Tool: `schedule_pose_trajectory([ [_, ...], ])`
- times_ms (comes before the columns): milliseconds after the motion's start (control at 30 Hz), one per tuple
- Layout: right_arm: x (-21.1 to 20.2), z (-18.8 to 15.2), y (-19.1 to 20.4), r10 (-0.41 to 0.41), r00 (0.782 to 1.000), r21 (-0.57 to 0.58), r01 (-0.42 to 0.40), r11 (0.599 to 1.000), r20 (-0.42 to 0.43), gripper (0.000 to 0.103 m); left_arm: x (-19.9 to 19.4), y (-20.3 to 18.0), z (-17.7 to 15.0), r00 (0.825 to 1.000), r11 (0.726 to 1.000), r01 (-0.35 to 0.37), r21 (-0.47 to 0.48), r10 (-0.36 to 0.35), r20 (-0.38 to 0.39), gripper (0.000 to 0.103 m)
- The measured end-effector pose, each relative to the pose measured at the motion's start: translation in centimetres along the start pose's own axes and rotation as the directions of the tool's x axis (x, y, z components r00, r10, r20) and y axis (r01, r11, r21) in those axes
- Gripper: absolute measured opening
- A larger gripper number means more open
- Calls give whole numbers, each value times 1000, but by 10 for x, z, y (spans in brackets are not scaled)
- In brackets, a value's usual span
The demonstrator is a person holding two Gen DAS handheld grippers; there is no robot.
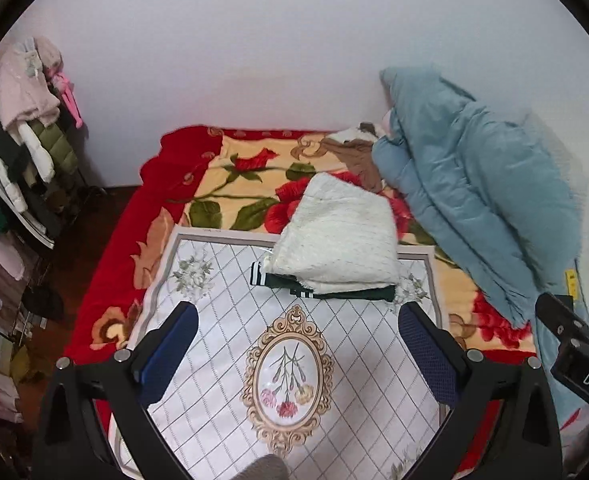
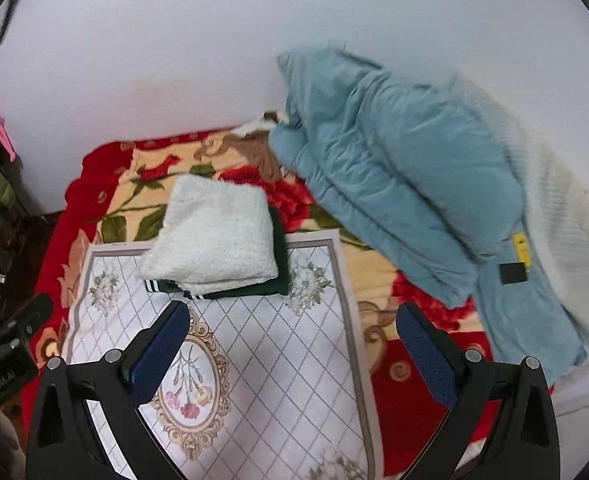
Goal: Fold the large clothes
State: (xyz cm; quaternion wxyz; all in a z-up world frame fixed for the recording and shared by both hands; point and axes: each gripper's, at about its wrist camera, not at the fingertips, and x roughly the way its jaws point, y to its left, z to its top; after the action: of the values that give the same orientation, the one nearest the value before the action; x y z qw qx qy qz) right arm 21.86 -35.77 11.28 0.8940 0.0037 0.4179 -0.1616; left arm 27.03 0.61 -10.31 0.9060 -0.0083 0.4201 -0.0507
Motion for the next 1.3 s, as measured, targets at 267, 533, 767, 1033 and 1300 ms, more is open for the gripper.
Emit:
schedule_pose_trajectory([
  [267, -126, -15, -16, 23, 995, -11, -22, 1000, 94, 103, -96, -5, -11, 996, 1000, -14, 3, 13, 89, 102],
  [533, -194, -23, -34, 38, 984, -24, -34, 999, 173, 103, -136, -6, -19, 988, 1000, -26, -9, 27, 149, 102],
  [767, -220, -28, -38, 17, 974, -39, -8, 999, 228, 103, -154, -6, -25, 981, 999, -28, -16, 31, 191, 102],
  [1033, -224, -28, -37, 35, 971, -46, -25, 999, 235, 103, -161, -1, -30, 978, 999, -41, -30, 46, 203, 102],
  [1300, -220, -32, -35, 58, 974, -56, -46, 997, 218, 103, -163, -5, -38, 982, 999, -37, -10, 38, 187, 102],
])
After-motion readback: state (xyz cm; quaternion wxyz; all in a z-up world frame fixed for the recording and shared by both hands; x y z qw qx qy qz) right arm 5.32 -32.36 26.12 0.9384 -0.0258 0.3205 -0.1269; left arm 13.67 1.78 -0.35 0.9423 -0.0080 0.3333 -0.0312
